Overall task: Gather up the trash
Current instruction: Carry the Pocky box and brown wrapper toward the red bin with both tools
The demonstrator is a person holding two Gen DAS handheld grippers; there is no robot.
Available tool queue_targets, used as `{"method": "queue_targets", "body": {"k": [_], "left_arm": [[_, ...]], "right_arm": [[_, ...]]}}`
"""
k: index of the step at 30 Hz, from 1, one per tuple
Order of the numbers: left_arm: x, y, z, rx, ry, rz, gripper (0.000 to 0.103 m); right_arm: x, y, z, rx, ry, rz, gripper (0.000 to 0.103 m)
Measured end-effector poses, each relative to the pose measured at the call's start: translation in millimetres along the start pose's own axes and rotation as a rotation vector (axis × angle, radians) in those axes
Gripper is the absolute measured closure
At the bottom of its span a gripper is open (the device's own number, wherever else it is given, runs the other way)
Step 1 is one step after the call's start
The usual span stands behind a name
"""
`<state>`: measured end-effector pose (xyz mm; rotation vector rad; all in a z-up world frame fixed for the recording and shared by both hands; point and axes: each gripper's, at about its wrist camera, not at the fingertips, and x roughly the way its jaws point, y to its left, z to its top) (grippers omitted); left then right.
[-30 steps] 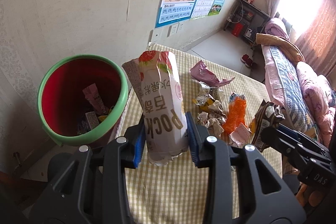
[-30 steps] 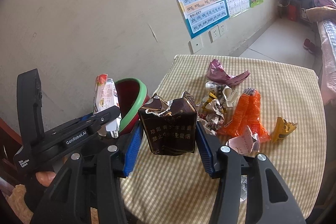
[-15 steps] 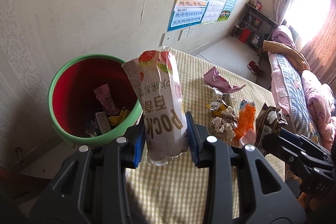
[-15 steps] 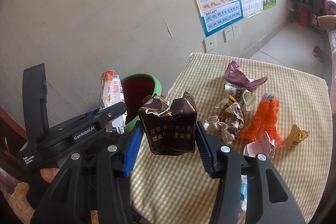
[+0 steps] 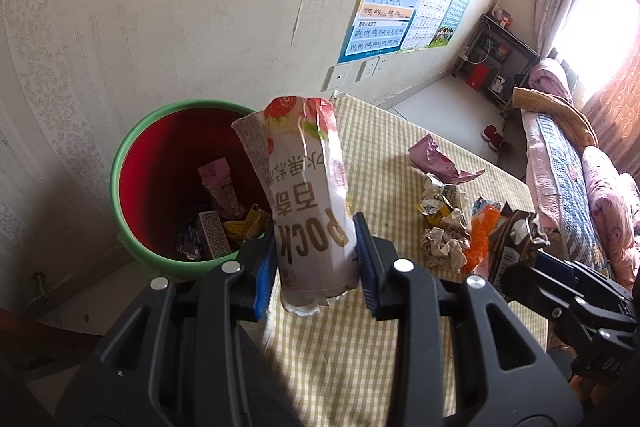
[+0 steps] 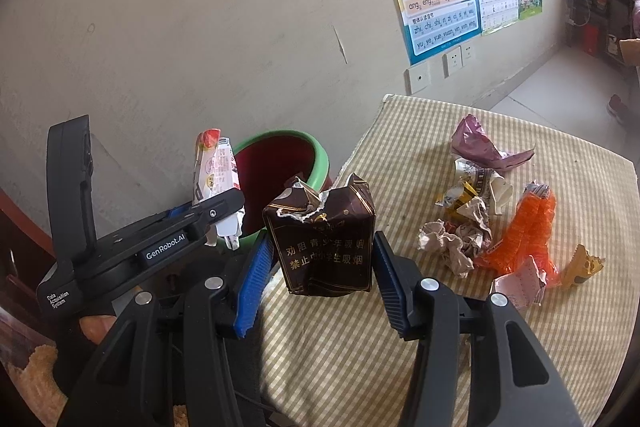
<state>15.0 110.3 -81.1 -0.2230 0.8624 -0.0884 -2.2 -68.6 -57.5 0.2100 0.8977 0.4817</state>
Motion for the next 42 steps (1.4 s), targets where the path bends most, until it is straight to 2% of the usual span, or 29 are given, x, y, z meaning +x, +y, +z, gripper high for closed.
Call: {"method": "queue_targets", "body": {"k": [22,42], "left_arm": [[2.6,41.2,6.1,-0.058,-0.011,0.084,0.069],[14.6,85.7,24.8,-0.087,-0.012,0.161,0.069]], "right_arm": [[27.4,24.2,16.6,-0.052,0.025,0.046,0.053],[75.2,42.3,43.7,-0.085,0.070,0.077,0.053]]}}
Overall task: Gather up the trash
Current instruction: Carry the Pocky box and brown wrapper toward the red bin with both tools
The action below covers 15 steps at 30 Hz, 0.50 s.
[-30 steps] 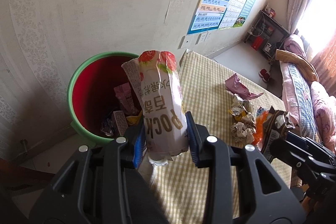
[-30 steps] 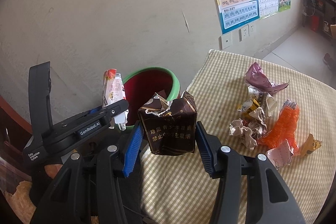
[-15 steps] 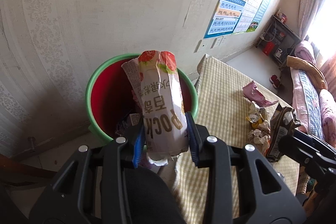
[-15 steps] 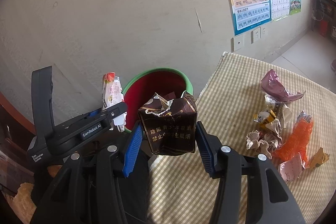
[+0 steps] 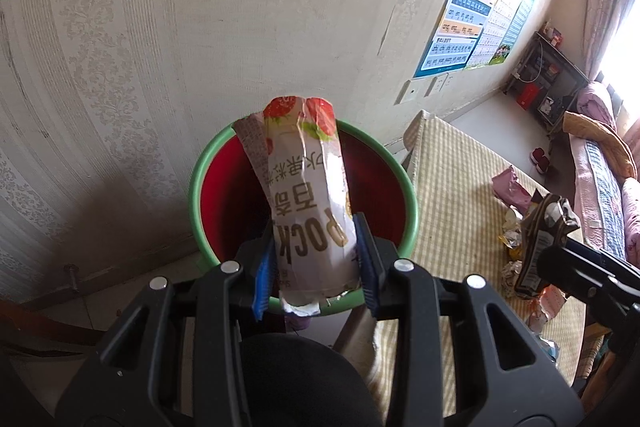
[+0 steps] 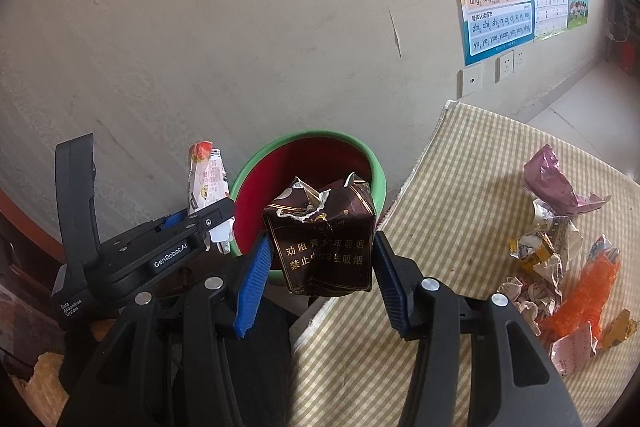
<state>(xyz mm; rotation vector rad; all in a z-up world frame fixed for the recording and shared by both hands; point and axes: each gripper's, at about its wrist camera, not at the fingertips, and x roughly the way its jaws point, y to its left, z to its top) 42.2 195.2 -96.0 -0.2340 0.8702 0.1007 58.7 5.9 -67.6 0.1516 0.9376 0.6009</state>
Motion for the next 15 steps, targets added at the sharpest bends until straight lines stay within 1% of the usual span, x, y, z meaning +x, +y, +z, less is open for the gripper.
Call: {"method": "queue_targets", "body": {"k": [8,15], "left_arm": [[11.6,12.0,7.4,-0.011,0.011,0.018,0.069],[19.4,16.7,9.5,-0.018,0.025,0.023,0.069]], "right_arm": [[23.6,4.4,13.0,0.004,0.023,0.017,0.053],[37.3,7.7,17.6,-0.007,0.041,0.019,0.053]]}}
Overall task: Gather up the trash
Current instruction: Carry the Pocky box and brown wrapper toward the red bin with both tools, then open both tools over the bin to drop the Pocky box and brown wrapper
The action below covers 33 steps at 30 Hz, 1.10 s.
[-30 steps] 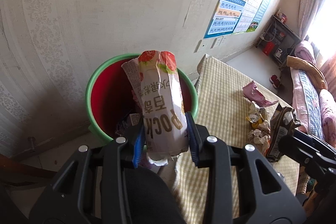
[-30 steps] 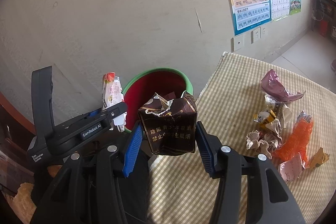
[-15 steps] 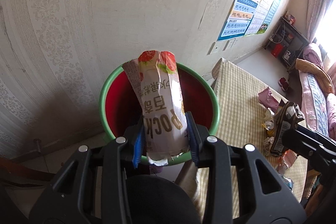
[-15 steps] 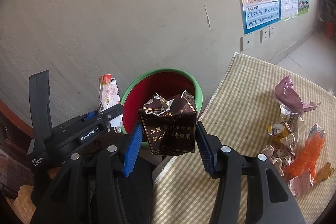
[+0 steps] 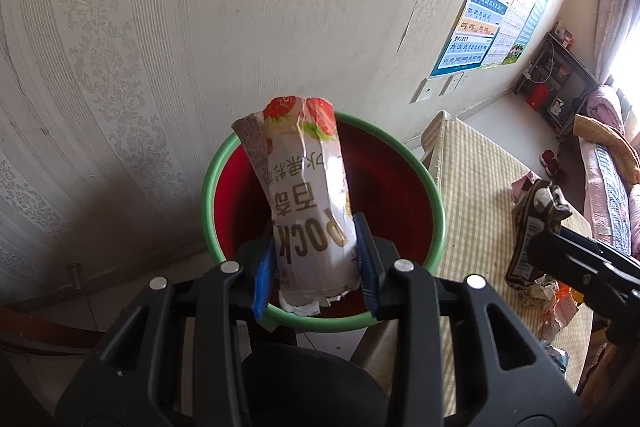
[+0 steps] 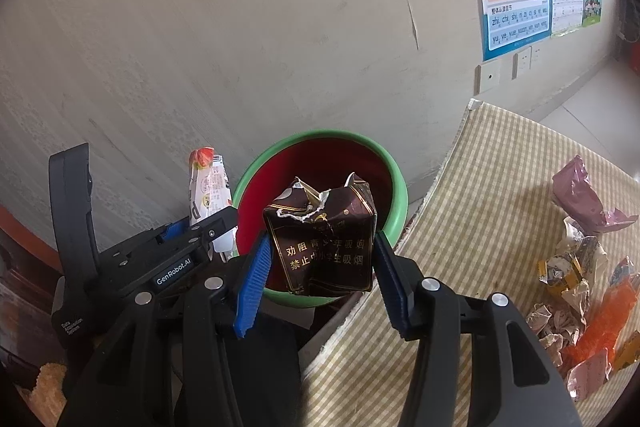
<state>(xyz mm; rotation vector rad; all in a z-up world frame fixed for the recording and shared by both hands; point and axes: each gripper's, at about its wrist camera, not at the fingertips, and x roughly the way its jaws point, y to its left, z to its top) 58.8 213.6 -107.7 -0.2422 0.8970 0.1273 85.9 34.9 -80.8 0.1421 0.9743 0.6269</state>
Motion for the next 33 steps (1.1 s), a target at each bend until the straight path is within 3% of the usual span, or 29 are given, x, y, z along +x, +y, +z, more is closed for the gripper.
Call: {"method": "queue_targets", "body": {"k": [33], "left_arm": [[42.4,10.0,15.7,-0.033,0.082,-0.002,0.068]], "right_arm": [[37.9,6.3,31.2,-0.016,0.032,0.011,0.052]]}}
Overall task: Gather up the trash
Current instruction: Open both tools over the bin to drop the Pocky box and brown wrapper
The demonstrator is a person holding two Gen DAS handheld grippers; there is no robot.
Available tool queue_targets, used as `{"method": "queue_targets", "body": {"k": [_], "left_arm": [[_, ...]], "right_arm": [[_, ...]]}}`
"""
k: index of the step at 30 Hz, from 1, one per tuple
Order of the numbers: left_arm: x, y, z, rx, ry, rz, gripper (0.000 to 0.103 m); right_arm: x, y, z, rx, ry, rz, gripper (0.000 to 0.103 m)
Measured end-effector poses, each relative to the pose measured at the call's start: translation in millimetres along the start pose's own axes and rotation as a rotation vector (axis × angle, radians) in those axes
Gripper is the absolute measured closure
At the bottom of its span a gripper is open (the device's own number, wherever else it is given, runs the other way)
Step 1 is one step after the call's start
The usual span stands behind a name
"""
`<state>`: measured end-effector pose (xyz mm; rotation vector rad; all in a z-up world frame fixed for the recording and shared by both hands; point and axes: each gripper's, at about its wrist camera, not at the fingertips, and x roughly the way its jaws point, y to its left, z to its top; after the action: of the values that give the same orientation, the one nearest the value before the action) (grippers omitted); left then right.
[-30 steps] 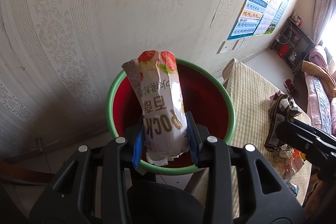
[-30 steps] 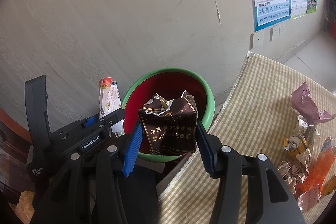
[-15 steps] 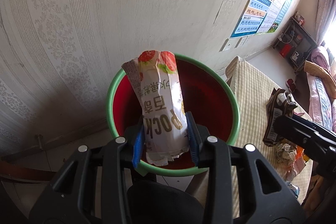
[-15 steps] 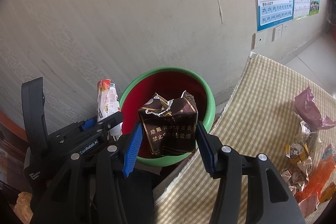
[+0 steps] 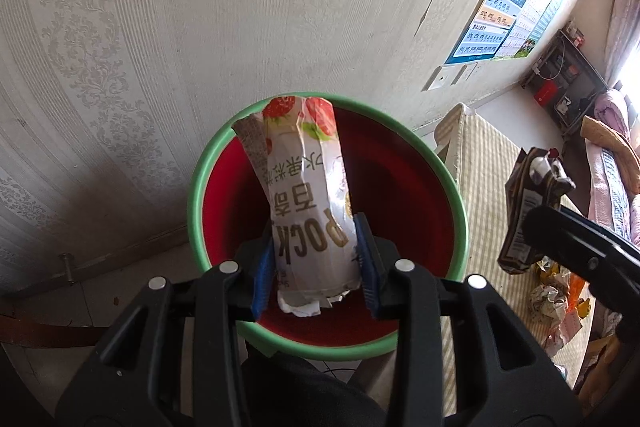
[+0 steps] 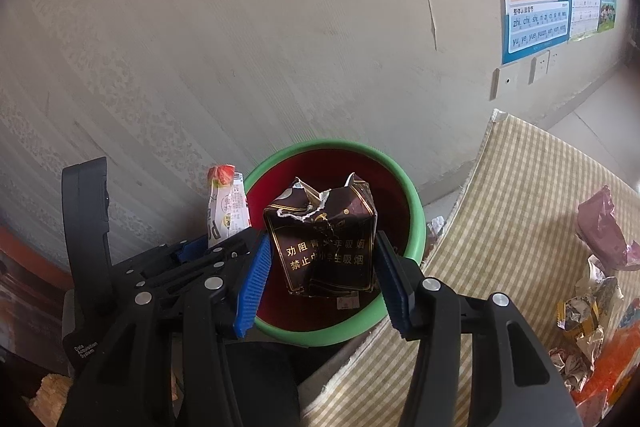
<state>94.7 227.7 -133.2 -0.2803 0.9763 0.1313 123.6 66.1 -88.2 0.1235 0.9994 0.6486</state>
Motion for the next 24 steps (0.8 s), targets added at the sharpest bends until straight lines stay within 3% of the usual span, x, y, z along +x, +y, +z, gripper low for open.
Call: {"method": "queue_targets", "body": {"k": [2,3,5,15,20,24], "left_arm": [[4.7,-0.7,0.5,0.003,0.015,0.000,0.065],[6.5,-0.5,0.5,0.000,0.020,0.005,0.056],[6.4,2.5,-1.3,-0.019,0.011,0.010,0.043],[-6.8,5.7,-16.6,-0.041,-0.003,0.019,0.040],[-17.5,-15.0,-27.8,0.003,-0.004,-0.012,0.040],[-21.6,-42.1,-38.9,0.055,0.009,-0.047,0.040]], "right_arm": [[1.0,0.9,2.4,0.000,-0.008,0.007,0.052],[1.3,1.4,3.7,0.004,-0.014,0.011,0.052],[2.5,0.7,6.1,0.018,-0.020,0.010,0.040],[-31.7,-10.5,-12.4,0.057,-0.055,0.009,0.039],[-75.4,-36.8,-40.9,0.067,-0.080,-0.050,0.037],[-113.2,-66.5,-72.9,0.095,-0.073,-0.147,0.034]]}}
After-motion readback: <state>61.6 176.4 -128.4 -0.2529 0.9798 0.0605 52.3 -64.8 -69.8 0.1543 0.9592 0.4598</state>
